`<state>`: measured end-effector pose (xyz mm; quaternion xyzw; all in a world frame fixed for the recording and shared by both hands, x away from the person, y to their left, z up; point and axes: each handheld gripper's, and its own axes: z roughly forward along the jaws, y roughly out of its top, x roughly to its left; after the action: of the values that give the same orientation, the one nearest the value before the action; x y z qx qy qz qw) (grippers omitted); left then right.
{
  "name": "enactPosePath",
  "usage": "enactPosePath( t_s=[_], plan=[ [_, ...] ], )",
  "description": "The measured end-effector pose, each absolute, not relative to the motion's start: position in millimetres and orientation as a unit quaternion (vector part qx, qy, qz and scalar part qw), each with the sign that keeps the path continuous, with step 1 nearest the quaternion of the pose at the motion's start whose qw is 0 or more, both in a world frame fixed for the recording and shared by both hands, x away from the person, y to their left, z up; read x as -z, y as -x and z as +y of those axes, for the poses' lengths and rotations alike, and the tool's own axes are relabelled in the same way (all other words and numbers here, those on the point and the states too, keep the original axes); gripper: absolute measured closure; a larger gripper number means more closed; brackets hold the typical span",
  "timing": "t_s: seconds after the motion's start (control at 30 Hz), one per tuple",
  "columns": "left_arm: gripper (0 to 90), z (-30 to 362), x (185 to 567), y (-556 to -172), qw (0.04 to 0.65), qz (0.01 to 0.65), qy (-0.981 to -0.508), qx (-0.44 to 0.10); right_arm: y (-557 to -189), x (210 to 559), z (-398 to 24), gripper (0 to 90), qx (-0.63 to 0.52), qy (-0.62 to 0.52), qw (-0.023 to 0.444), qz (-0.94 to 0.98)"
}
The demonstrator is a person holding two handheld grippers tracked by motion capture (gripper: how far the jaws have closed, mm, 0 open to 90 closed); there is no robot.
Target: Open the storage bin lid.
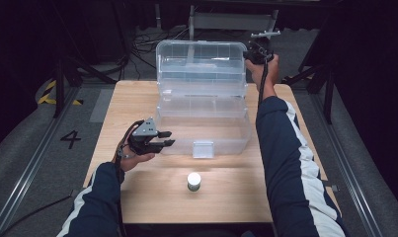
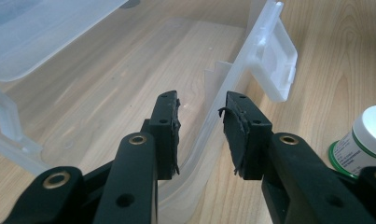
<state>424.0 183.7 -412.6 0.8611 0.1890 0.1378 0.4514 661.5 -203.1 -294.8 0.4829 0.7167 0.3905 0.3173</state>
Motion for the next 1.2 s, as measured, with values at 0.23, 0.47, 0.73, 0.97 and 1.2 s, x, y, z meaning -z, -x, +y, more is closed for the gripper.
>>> enactPosePath(
  t_s=[0.23,0.47,0.73,0.97,1.2],
  plan=[
    [66.2,183.8,412.7,-424.2,0.451,0.188,-0.861,-0.138,-664.9,297.7,-201.6,81.3,-0.383,-0.483,0.322,0.719],
    [66.3,183.9,412.9,-424.2,0.453,0.188,-0.861,-0.138,-666.8,300.8,-201.2,87.3,-0.38,-0.479,0.316,0.725],
    [67.7,183.9,412.7,-424.8,0.453,0.191,-0.859,-0.147,-667.6,304.5,-196.4,88.4,-0.365,-0.474,0.313,0.737],
    [67.7,184.0,412.9,-424.9,0.454,0.19,-0.858,-0.147,-664.7,305.3,-199.0,86.5,-0.366,-0.475,0.314,0.736],
    [67.3,183.5,413.1,-423.9,0.454,0.193,-0.856,-0.151,-653.2,308.4,-203.7,84.3,-0.363,-0.466,0.314,0.743]
  ],
)
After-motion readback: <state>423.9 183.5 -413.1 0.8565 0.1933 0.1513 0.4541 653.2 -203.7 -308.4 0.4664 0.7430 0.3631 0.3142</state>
